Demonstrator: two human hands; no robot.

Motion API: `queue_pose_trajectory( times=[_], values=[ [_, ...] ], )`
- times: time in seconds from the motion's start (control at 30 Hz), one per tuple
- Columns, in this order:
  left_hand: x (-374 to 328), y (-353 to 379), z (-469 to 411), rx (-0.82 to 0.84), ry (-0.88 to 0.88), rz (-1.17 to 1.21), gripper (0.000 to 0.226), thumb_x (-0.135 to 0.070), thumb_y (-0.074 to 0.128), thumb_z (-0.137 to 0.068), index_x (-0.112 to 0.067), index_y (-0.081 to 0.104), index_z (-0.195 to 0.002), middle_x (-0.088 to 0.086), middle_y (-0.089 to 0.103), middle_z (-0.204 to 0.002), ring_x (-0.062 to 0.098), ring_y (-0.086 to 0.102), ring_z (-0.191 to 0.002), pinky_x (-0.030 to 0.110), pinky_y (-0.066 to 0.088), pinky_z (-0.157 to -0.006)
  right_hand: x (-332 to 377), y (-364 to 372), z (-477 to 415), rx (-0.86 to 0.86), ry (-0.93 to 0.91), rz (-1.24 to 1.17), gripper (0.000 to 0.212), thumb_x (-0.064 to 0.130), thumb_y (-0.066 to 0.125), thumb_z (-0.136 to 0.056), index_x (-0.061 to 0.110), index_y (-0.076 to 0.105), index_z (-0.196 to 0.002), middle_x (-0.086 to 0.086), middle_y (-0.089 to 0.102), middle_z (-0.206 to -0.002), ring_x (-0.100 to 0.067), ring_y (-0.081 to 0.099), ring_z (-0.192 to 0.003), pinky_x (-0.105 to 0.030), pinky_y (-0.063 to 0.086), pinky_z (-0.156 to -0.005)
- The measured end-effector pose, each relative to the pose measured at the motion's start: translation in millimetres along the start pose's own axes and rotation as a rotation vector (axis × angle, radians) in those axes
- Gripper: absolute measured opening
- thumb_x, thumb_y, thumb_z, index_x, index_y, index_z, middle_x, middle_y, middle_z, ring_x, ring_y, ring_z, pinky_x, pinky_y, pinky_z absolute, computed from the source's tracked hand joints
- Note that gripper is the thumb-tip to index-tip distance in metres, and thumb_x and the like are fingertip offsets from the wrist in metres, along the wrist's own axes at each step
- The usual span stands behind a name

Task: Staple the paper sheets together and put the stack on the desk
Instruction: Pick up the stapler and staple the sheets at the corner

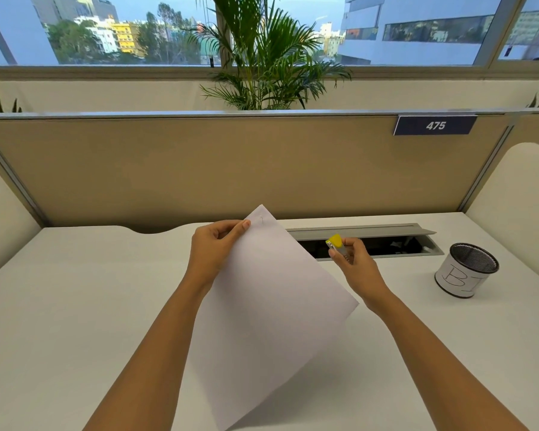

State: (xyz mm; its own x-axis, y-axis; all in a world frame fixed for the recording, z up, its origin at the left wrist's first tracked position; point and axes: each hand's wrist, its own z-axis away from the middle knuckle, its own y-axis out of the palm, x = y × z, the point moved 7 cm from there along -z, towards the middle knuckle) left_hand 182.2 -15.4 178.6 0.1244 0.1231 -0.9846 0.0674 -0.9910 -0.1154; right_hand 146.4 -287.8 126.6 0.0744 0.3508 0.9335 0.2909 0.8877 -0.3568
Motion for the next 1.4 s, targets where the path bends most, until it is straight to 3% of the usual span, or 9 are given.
queue_pose_trajectory(
  times=[0.27, 0.47, 0.67, 0.83, 1.17, 1.23, 1.3, 1.37, 1.4],
  values=[
    [-2, -7, 1, -0.099, -0.012, 0.07, 0.013, -0.032, 0.068, -0.083, -0.021, 0.075, -0.086, -0.011, 0.073, -0.088, -0.001, 0.064, -0.078, 0.016, 0.046, -0.07, -62, -8, -3, -0.087, 0.148, 0.349, 0.037, 0.008, 0.052, -0.093, 0.006, 0.047, -0.129, -0.017, 0.057, -0.124, -0.033, 0.055, -0.11, -0.044, 0.047, -0.092],
    [-5, -10, 2, -0.148, 0.014, 0.088, 0.013, -0.031, 0.067, -0.084, -0.02, 0.073, -0.087, -0.012, 0.071, -0.086, -0.004, 0.062, -0.075, 0.013, 0.046, -0.069, -97, -26, 20, -0.243, 0.169, 0.536, 0.035, 0.005, 0.06, -0.086, 0.006, 0.051, -0.119, -0.021, 0.064, -0.106, -0.038, 0.059, -0.099, -0.042, 0.048, -0.079],
    [-5, -14, 2, -0.191, 0.034, 0.101, 0.014, -0.032, 0.066, -0.085, -0.02, 0.073, -0.087, -0.011, 0.071, -0.086, -0.005, 0.061, -0.074, 0.013, 0.045, -0.069, -122, -37, 43, -0.26, 0.252, 0.679, 0.036, 0.005, 0.058, -0.085, 0.006, 0.049, -0.119, -0.018, 0.062, -0.102, -0.038, 0.059, -0.095, -0.037, 0.045, -0.071],
    [-9, -14, 3, -0.204, 0.044, 0.117, 0.015, -0.032, 0.065, -0.085, -0.02, 0.073, -0.089, -0.01, 0.071, -0.088, 0.001, 0.061, -0.08, 0.015, 0.045, -0.07, -131, -37, 52, -0.222, 0.301, 0.773, 0.035, 0.012, 0.056, -0.087, 0.008, 0.05, -0.121, -0.014, 0.06, -0.112, -0.035, 0.055, -0.104, -0.035, 0.045, -0.075],
    [-15, -14, 6, -0.227, 0.055, 0.138, 0.011, -0.033, 0.066, -0.085, -0.025, 0.073, -0.085, -0.014, 0.071, -0.084, -0.009, 0.06, -0.071, 0.005, 0.045, -0.062, -136, -36, 50, -0.168, 0.368, 0.878, 0.045, 0.025, 0.059, -0.087, 0.011, 0.047, -0.128, -0.014, 0.051, -0.121, -0.034, 0.049, -0.11, -0.038, 0.045, -0.085],
    [-16, -13, 7, -0.235, 0.056, 0.153, 0.014, -0.034, 0.066, -0.085, -0.022, 0.073, -0.087, -0.013, 0.071, -0.083, -0.009, 0.06, -0.071, 0.005, 0.045, -0.063, -117, -38, 45, -0.273, 0.284, 0.704, 0.049, 0.038, 0.057, -0.088, 0.01, 0.05, -0.128, -0.015, 0.054, -0.124, -0.035, 0.051, -0.111, -0.042, 0.045, -0.09],
    [-18, -12, 8, -0.246, 0.061, 0.169, 0.017, -0.033, 0.066, -0.085, -0.019, 0.074, -0.091, -0.013, 0.071, -0.083, -0.009, 0.06, -0.071, 0.005, 0.045, -0.062, -79, -33, 41, -0.335, 0.187, 0.126, 0.057, 0.054, 0.044, -0.089, 0.011, 0.053, -0.126, -0.009, 0.058, -0.123, -0.029, 0.056, -0.109, -0.044, 0.047, -0.093],
    [-22, -11, 10, -0.261, 0.073, 0.182, 0.017, -0.032, 0.065, -0.086, -0.018, 0.073, -0.09, -0.012, 0.07, -0.081, -0.009, 0.059, -0.068, 0.004, 0.044, -0.061, -32, -15, 37, -0.187, 0.139, -0.433, 0.071, 0.069, 0.033, -0.08, 0.018, 0.055, -0.125, 0.001, 0.062, -0.119, -0.019, 0.06, -0.106, -0.035, 0.047, -0.093],
    [-24, -10, 11, -0.268, 0.079, 0.186, 0.016, -0.032, 0.065, -0.086, -0.018, 0.073, -0.088, -0.012, 0.07, -0.08, -0.009, 0.059, -0.067, 0.004, 0.044, -0.06, -10, -8, 36, -0.085, 0.089, -0.544, 0.075, 0.073, 0.032, -0.073, 0.022, 0.057, -0.122, 0.005, 0.065, -0.116, -0.013, 0.062, -0.104, -0.029, 0.048, -0.09]
  ],
)
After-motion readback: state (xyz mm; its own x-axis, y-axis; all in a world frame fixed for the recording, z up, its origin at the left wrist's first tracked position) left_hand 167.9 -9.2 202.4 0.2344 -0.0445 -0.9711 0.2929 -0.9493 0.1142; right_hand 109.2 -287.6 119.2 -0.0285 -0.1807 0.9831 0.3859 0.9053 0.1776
